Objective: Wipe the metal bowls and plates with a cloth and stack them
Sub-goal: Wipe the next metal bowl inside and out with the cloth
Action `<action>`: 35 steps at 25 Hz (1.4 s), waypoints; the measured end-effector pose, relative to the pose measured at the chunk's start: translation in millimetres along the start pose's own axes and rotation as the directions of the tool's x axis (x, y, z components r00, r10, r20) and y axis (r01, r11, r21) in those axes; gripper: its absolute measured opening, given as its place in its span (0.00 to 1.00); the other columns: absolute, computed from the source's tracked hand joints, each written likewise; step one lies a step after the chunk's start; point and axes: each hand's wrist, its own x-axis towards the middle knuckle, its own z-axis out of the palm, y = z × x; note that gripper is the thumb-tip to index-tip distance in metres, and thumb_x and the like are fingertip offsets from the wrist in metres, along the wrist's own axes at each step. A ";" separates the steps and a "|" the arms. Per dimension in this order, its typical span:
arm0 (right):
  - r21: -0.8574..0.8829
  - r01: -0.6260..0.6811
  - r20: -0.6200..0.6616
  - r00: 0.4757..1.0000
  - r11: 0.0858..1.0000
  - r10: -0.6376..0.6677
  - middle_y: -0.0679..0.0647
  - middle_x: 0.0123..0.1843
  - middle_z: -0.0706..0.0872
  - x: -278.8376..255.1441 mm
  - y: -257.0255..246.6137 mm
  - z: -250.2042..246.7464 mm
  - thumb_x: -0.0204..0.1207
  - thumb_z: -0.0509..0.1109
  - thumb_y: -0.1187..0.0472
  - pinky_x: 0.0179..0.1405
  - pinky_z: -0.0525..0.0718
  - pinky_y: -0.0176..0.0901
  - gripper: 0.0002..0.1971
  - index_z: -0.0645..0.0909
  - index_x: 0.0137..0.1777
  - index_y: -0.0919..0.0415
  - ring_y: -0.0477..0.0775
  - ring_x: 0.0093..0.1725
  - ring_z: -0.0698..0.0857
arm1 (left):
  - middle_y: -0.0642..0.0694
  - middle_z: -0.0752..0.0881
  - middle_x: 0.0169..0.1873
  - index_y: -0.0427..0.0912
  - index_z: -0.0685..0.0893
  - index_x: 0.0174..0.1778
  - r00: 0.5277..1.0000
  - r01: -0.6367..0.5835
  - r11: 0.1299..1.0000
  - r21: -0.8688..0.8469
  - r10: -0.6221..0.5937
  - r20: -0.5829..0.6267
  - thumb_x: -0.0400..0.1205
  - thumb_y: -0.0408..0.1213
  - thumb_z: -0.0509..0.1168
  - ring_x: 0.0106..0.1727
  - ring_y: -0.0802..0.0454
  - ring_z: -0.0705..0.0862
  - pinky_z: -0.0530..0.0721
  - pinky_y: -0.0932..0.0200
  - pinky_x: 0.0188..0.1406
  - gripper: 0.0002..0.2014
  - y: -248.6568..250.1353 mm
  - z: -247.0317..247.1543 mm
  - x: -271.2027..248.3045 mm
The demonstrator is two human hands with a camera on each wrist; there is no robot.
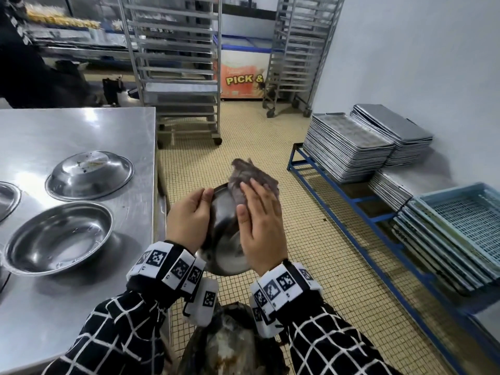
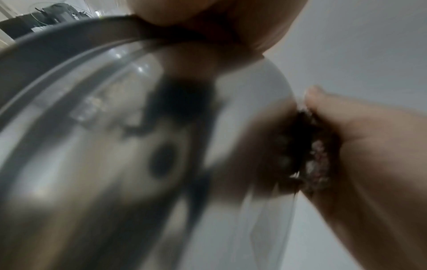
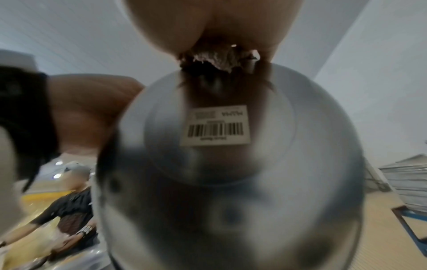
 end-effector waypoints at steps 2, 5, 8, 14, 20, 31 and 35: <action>0.183 -0.236 0.007 0.971 0.954 0.238 0.52 0.76 0.72 8.1 10.6 -4.2 0.85 0.46 0.45 0.74 0.72 0.51 0.26 0.68 0.78 0.54 0.52 0.75 0.70 | 0.50 0.74 0.22 0.41 0.78 0.31 0.999 0.046 0.998 -0.047 -0.046 -0.017 0.86 0.42 0.59 0.24 0.57 0.70 0.70 0.56 0.28 0.17 1.2 -2.3 2.4; 0.368 -0.400 0.094 0.914 0.840 0.394 0.49 0.77 0.72 4.4 29.4 -5.2 0.86 0.50 0.49 0.75 0.72 0.53 0.22 0.66 0.79 0.50 0.48 0.75 0.71 | 0.50 0.72 0.21 0.42 0.76 0.30 0.988 0.125 0.972 -0.200 -0.140 -0.064 0.86 0.41 0.58 0.21 0.62 0.68 0.67 0.64 0.23 0.18 -2.2 -5.3 4.2; 0.220 -0.180 0.033 0.984 0.959 0.177 0.42 0.84 0.57 -16.2 21.0 5.3 0.86 0.49 0.48 0.81 0.61 0.52 0.25 0.56 0.83 0.46 0.45 0.82 0.56 | 0.46 0.77 0.26 0.40 0.80 0.34 0.985 0.156 0.963 -0.220 -0.169 -0.040 0.86 0.42 0.59 0.27 0.59 0.74 0.74 0.59 0.31 0.16 -5.4 -0.6 0.4; 0.041 -0.028 -0.076 0.997 0.999 0.031 0.52 0.85 0.57 6.9 -7.2 12.5 0.85 0.46 0.46 0.82 0.54 0.61 0.29 0.61 0.82 0.57 0.55 0.85 0.50 | 0.56 0.82 0.24 0.46 0.82 0.32 0.996 0.081 0.949 -0.303 -0.067 0.054 0.85 0.40 0.61 0.29 0.56 0.80 0.80 0.57 0.30 0.14 5.8 3.1 -4.3; 0.456 -0.504 0.074 0.843 0.734 0.533 0.51 0.78 0.70 30.6 21.6 -4.6 0.84 0.48 0.41 0.75 0.70 0.62 0.26 0.64 0.79 0.47 0.55 0.76 0.69 | 0.50 0.82 0.29 0.48 0.86 0.38 0.983 0.162 0.867 -0.472 -0.186 -0.004 0.84 0.42 0.61 0.31 0.59 0.79 0.78 0.69 0.30 0.12 -5.2 -8.7 -1.3; 0.466 -0.530 0.230 0.846 0.708 0.482 0.42 0.50 0.81 13.5 53.8 -32.5 0.86 0.53 0.50 0.49 0.77 0.31 0.10 0.75 0.56 0.49 0.39 0.49 0.80 | 0.48 0.83 0.52 0.55 0.80 0.57 0.967 0.199 0.914 -0.354 -0.123 0.224 0.86 0.37 0.57 0.52 0.57 0.83 0.82 0.68 0.46 0.10 -36.1 -23.1 -8.5; 0.215 -0.167 0.368 0.927 0.962 0.079 0.50 0.53 0.82 32.7 49.6 -35.5 0.86 0.55 0.55 0.55 0.77 0.39 0.11 0.75 0.60 0.58 0.48 0.52 0.79 | 0.51 0.88 0.43 0.50 0.85 0.51 0.933 0.161 0.966 -0.203 -0.082 0.351 0.85 0.42 0.59 0.46 0.58 0.85 0.81 0.66 0.48 0.08 -9.3 -23.0 -10.7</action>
